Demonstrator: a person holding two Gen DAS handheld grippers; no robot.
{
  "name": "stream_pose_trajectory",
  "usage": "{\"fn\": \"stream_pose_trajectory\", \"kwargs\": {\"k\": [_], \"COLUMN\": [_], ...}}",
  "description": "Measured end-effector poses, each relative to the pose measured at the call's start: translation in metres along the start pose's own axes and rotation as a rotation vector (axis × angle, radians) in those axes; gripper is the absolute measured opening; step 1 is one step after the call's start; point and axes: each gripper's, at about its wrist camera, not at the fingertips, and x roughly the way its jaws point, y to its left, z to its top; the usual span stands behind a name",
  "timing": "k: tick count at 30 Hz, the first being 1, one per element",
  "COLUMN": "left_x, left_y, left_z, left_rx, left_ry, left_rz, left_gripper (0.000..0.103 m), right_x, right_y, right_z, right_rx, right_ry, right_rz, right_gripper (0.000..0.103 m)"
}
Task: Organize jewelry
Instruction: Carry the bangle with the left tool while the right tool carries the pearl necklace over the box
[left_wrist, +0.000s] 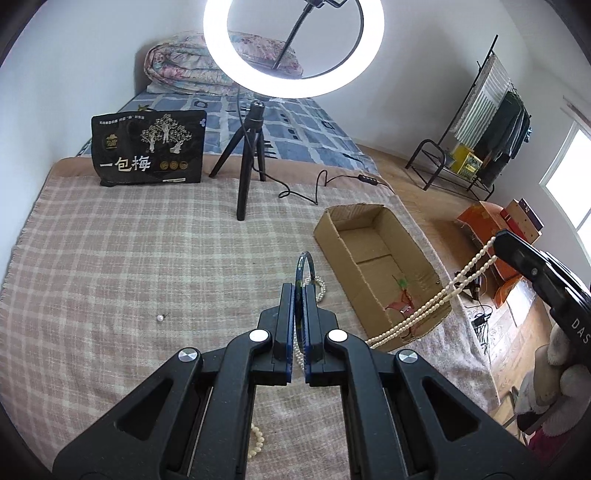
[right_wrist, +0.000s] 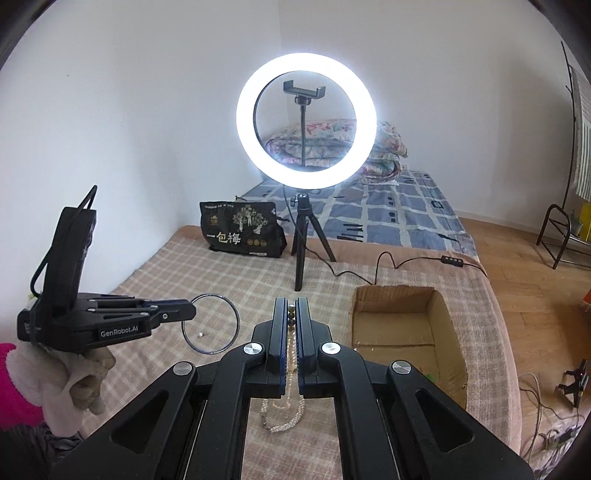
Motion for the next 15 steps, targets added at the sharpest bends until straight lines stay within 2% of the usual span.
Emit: {"fn": "stream_pose_trajectory", "kwargs": {"k": [15], "left_x": [0.035], "left_y": [-0.067], "left_z": [0.018], "left_rx": [0.056], "left_ry": [-0.001], "left_rz": [-0.07], "left_gripper": [0.001], "right_x": [0.021], "right_y": [-0.078], "right_z": [0.035], "right_rx": [0.02], "right_ry": [-0.007], "right_rz": [-0.141], "right_gripper": [0.002]}}
